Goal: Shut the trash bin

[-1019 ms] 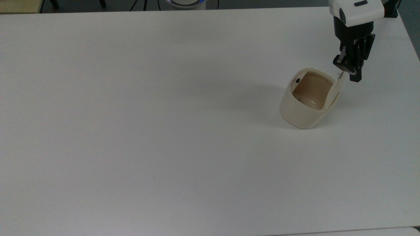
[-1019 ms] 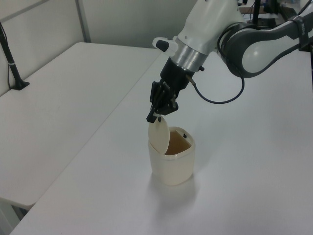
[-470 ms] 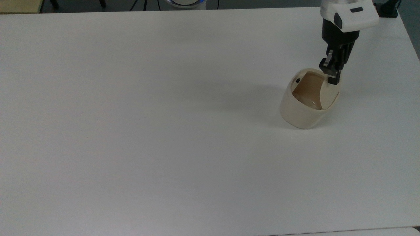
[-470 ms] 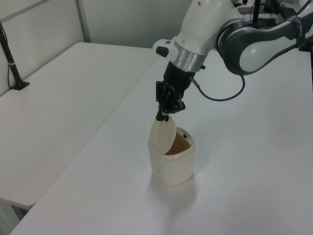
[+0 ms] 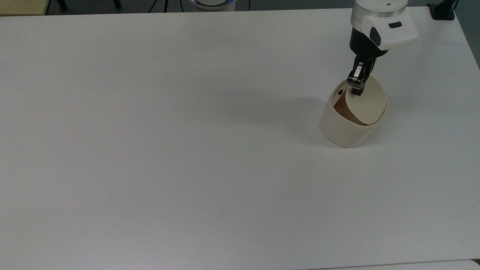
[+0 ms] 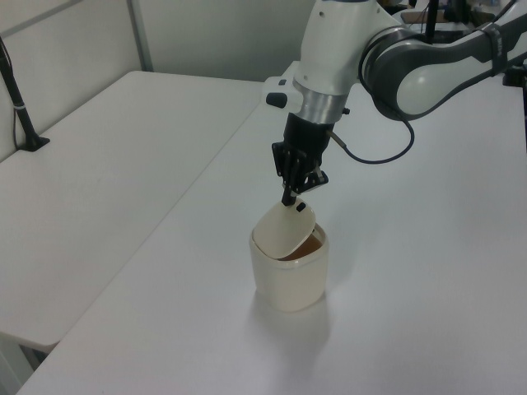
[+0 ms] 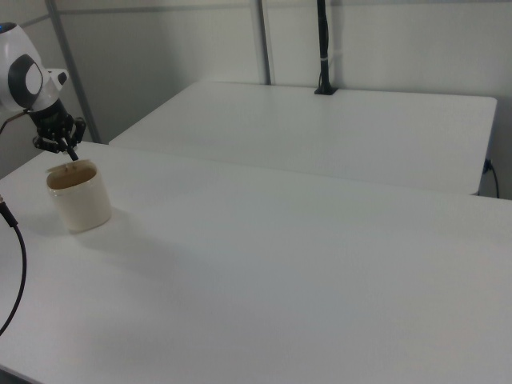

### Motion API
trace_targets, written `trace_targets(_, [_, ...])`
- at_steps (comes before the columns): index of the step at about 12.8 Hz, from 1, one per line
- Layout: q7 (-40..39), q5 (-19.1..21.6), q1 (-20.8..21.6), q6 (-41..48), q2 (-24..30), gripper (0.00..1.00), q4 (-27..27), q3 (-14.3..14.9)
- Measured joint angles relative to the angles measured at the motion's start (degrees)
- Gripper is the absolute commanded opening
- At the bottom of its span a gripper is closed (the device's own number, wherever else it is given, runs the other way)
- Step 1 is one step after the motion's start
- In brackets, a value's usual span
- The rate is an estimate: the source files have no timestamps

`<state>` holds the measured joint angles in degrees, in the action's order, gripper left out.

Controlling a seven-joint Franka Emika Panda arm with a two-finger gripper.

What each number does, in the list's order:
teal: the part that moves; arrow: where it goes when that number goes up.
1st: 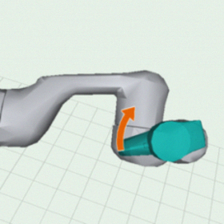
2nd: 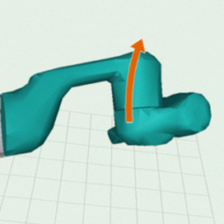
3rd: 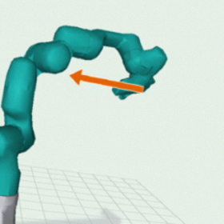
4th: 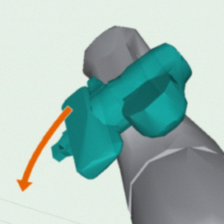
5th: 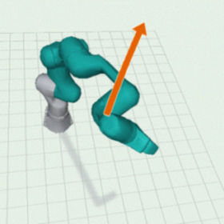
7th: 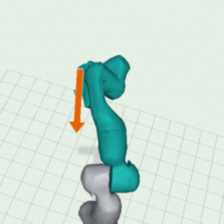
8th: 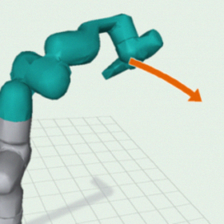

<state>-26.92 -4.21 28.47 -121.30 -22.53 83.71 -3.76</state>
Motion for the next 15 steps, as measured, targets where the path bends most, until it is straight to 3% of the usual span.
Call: trace_targets(15, [-0.86, 0.0, 0.32, 3.96, -1.73, 0.01, 1.71, -0.07])
